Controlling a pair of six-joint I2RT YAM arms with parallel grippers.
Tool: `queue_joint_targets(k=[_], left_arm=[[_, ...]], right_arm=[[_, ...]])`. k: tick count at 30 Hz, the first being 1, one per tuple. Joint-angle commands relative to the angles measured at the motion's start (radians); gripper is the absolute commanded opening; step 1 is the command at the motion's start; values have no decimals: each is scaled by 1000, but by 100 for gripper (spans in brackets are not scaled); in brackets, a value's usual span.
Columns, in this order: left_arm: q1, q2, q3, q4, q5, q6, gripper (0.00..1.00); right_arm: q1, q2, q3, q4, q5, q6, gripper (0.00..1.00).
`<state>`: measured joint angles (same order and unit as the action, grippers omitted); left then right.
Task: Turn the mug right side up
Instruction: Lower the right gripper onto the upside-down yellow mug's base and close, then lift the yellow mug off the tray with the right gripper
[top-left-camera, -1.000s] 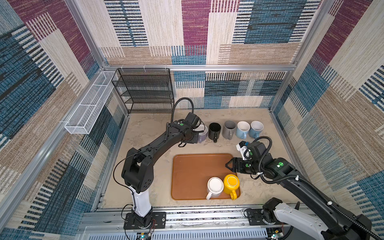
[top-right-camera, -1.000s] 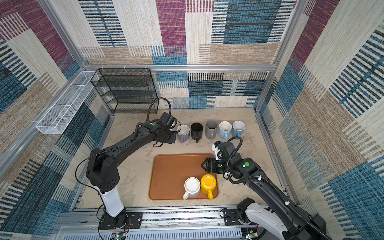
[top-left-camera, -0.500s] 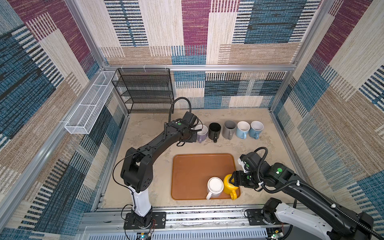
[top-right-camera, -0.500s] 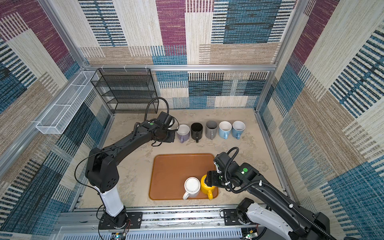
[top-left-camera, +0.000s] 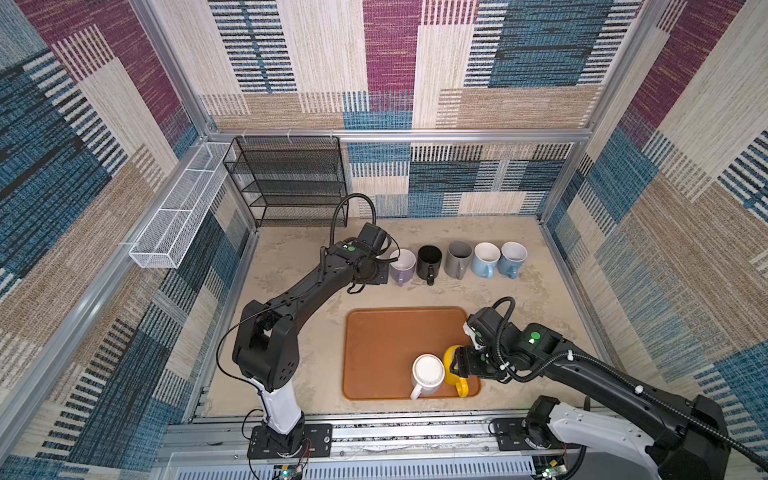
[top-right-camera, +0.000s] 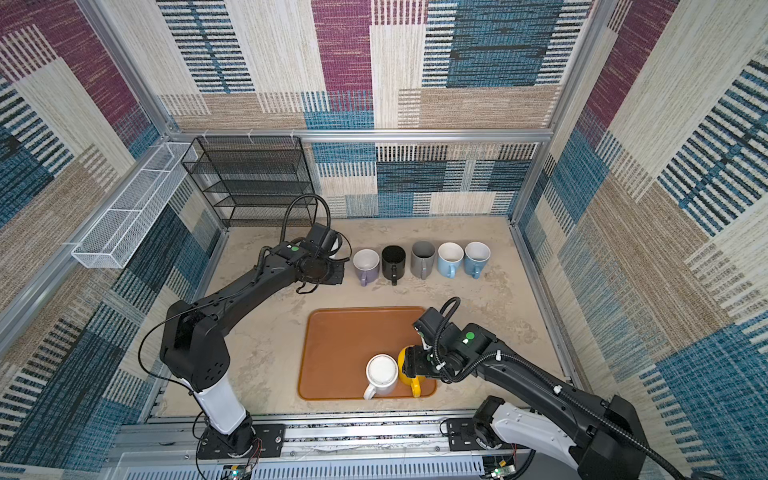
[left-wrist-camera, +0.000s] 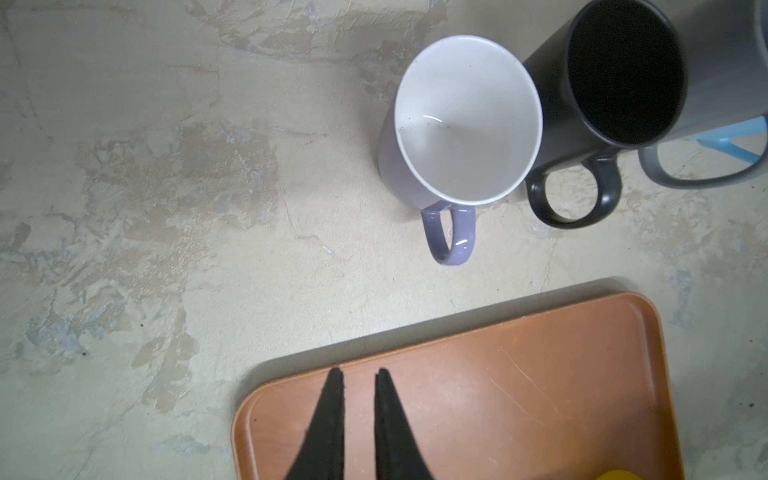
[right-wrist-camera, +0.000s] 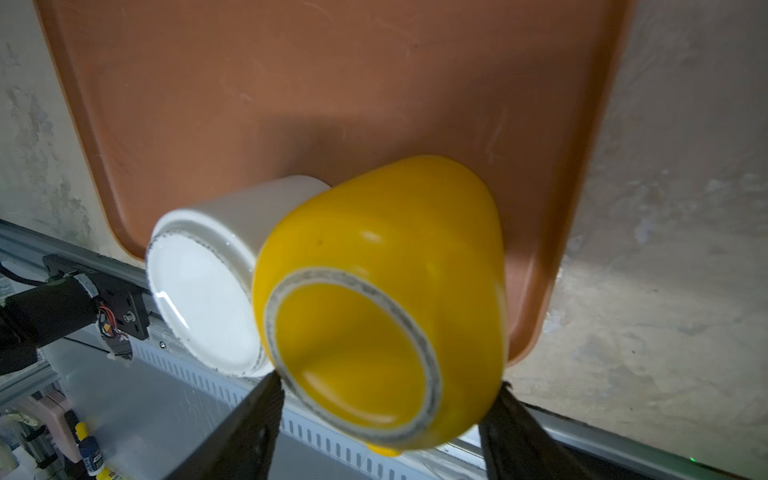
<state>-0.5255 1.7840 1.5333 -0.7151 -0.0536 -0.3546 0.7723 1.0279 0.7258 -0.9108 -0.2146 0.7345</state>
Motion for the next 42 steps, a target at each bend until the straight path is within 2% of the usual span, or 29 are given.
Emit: queue_joint_targets(k=[1,7,12,17,22,27,42], left_arm=[[3,-13,-8,-10,-20,27,12],[14,-34,-32,-18,-30,31,11],[27,-63,-58,-12,-29,27,11],[38,-85,-77,-11,-34,22,11],[45,-95,-93,-10,-36,14,9],[50,-102,-99,-18,-39,14,3],[57,-122,-130,-8,-45,13,5]], right_arm=[[1,35,-6,100,10,-8,73],[-10,149,29,185,56,-39,72],[-60,223,74,199,91,-91,69],[-120,257,128,177,125,-147,53],[-134,306,183,151,157,-192,44],[-136,362,242,107,195,-212,43],[-136,449,337,32,251,-207,42]])
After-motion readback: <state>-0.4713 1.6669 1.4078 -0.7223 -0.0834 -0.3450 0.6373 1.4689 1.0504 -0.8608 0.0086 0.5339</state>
